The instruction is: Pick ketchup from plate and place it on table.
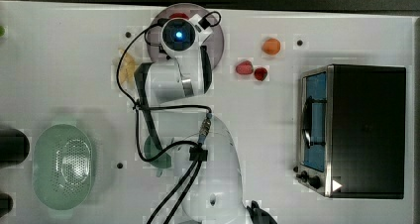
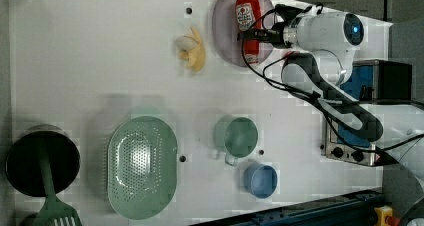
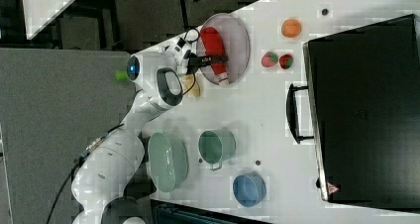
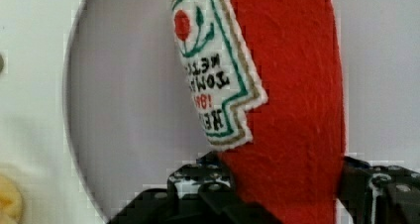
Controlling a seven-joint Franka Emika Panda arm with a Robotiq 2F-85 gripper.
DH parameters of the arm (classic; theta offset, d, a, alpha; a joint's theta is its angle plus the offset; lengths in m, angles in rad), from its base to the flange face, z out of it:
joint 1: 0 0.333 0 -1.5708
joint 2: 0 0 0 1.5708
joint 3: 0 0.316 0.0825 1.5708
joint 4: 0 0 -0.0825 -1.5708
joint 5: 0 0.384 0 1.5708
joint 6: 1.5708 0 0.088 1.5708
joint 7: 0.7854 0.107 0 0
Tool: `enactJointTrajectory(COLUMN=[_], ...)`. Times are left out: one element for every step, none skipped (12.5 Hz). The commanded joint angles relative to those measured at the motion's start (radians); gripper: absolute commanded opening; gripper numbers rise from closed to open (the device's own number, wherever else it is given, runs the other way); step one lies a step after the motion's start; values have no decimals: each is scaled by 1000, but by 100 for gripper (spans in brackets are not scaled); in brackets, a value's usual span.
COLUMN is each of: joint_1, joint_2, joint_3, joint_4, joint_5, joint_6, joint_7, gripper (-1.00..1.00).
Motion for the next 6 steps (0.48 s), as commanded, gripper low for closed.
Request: enactJointTrajectory(joint_1=[-11, -14, -17, -21, -27, -38], joint_2=[-48, -72, -99, -129, -159, -191], joint_3=[0, 0, 0, 0, 0, 0], joint_4=[51, 68, 86, 103, 118, 124], joint_5=[6, 10, 11, 15, 30, 64], joint_6=[-11, -36, -80, -137, -201, -269], joint_7=[-29, -16, -4, 3, 3, 3], gripper=[21, 21, 21, 21, 21, 21])
